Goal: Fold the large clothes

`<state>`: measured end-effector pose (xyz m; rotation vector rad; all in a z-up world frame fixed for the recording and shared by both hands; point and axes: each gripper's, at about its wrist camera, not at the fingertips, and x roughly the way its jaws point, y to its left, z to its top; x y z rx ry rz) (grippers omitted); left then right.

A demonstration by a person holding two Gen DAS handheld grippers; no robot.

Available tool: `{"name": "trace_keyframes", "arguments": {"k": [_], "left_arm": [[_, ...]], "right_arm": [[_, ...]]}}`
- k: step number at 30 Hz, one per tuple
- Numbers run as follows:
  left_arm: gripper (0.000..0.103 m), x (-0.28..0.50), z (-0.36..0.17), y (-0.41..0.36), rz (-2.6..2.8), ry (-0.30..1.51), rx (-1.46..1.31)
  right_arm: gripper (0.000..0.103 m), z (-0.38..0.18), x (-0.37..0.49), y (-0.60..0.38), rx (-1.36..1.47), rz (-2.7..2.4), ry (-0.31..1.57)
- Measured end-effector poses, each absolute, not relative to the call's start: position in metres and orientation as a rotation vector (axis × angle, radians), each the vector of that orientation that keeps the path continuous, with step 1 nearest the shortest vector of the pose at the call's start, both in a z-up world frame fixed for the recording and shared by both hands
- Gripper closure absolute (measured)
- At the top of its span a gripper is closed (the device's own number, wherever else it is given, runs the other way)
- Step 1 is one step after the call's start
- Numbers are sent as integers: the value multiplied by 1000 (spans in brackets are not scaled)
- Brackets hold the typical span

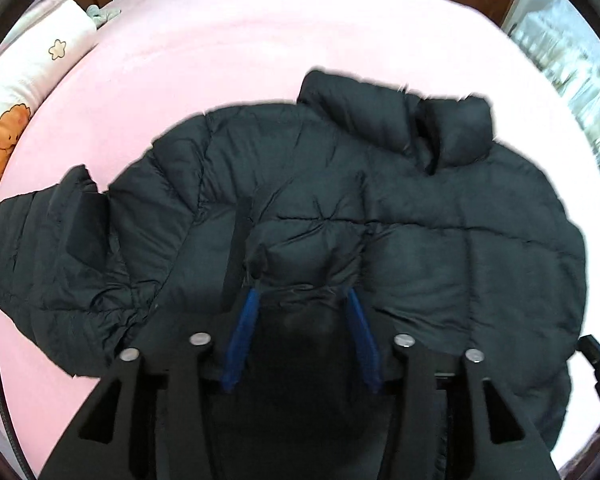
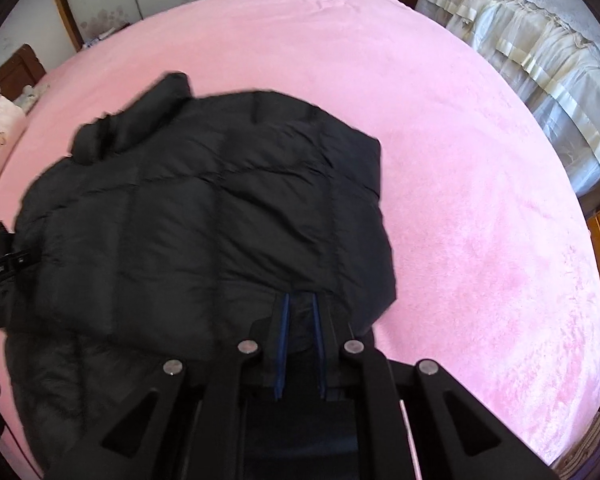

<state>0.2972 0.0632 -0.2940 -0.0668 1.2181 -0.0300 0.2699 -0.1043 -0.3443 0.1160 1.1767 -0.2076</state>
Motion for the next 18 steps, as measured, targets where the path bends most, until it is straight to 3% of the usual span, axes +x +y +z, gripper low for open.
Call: {"name": "trace_keyframes", "arguments": {"k": [3, 6, 18], "left_arm": [[27, 282, -265, 66, -43, 1155, -73], [18, 266, -236, 67, -66, 1106, -73], [15, 208, -156, 122, -119, 1043, -191]], "right_arm": [[93, -320, 267, -84, 138, -169, 1155], [93, -300, 264, -59, 146, -127, 1136], [92, -231, 247, 38, 92, 75, 1120]]}}
